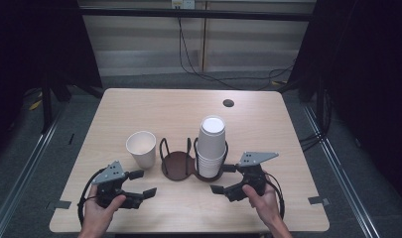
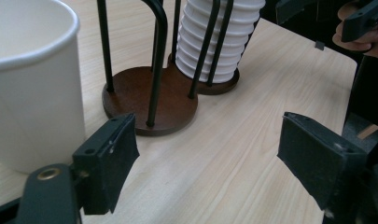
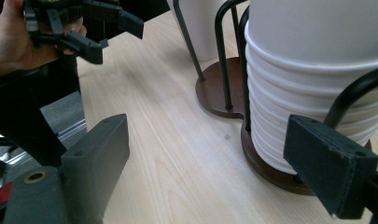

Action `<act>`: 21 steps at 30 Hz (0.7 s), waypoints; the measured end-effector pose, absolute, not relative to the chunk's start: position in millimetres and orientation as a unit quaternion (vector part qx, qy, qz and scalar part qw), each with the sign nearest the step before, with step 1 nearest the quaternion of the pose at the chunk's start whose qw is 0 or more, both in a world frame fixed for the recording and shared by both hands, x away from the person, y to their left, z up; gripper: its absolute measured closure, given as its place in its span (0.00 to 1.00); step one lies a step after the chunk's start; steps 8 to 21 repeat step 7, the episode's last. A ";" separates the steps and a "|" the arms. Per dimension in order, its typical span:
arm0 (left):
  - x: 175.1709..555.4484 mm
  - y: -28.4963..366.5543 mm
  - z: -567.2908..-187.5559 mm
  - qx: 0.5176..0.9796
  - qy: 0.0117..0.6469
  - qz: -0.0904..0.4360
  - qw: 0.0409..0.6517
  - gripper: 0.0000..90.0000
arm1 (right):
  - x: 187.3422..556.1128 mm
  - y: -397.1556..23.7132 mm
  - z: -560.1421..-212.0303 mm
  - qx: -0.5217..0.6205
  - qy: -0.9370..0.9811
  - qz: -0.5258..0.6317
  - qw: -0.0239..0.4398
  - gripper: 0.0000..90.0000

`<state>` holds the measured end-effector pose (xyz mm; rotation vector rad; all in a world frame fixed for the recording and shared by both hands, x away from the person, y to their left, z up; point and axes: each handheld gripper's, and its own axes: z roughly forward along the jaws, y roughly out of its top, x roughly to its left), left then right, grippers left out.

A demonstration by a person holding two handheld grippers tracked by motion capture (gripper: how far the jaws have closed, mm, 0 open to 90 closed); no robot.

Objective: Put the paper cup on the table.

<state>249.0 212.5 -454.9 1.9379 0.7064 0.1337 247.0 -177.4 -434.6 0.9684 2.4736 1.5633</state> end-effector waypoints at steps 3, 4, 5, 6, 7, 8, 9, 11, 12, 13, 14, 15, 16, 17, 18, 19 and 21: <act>245.0 206.5 -463.1 0.801 0.306 0.057 0.511 0.21 | 245.0 -176.2 -435.8 0.314 0.803 0.506 0.033 0.16; 244.4 205.1 -464.2 0.798 0.305 0.056 0.516 0.21 | 244.4 -176.0 -436.3 0.315 0.802 0.506 0.034 0.16; 244.3 204.6 -463.9 0.799 0.300 0.058 0.518 0.21 | 243.5 -175.9 -436.6 0.317 0.801 0.506 0.037 0.16; 242.9 204.2 -463.1 0.794 0.301 0.078 0.522 0.21 | 242.8 -176.0 -436.9 0.318 0.800 0.507 0.039 0.16; 241.8 204.5 -462.2 0.793 0.303 0.096 0.520 0.21 | 242.6 -176.5 -437.4 0.319 0.799 0.508 0.042 0.16; 241.8 204.5 -462.2 0.793 0.303 0.096 0.520 0.21 | 242.6 -176.5 -437.4 0.319 0.799 0.508 0.042 0.16; 241.8 204.5 -462.2 0.793 0.303 0.096 0.520 0.21 | 242.6 -176.5 -437.4 0.319 0.799 0.508 0.042 0.16; 241.8 204.5 -462.2 0.793 0.303 0.096 0.520 0.21 | 242.6 -176.5 -437.4 0.319 0.799 0.508 0.042 0.16; 241.8 204.5 -462.2 0.793 0.303 0.096 0.520 0.21 | 242.6 -176.5 -437.4 0.319 0.799 0.508 0.042 0.16; 241.8 204.5 -462.2 0.793 0.303 0.096 0.520 0.21 | 242.6 -176.5 -437.4 0.319 0.799 0.508 0.042 0.16; 241.8 204.5 -462.2 0.793 0.303 0.096 0.520 0.21 | 242.6 -176.5 -437.4 0.319 0.799 0.508 0.042 0.16; 241.8 204.5 -462.2 0.793 0.303 0.096 0.520 0.21 | 242.6 -176.5 -437.4 0.319 0.799 0.508 0.042 0.16; 241.8 204.5 -462.2 0.793 0.303 0.096 0.520 0.21 | 242.6 -176.5 -437.4 0.319 0.799 0.508 0.042 0.16; 241.8 204.5 -462.2 0.793 0.303 0.096 0.520 0.21 | 242.6 -176.5 -437.4 0.319 0.799 0.508 0.042 0.16; 241.8 204.5 -462.2 0.793 0.303 0.096 0.520 0.21 | 242.6 -176.5 -437.4 0.319 0.799 0.508 0.042 0.16; 241.8 204.5 -462.2 0.793 0.303 0.096 0.520 0.21 | 242.6 -176.5 -437.4 0.319 0.799 0.508 0.042 0.16; 241.8 204.5 -462.2 0.793 0.303 0.096 0.520 0.21 | 242.6 -176.5 -437.4 0.319 0.799 0.508 0.042 0.16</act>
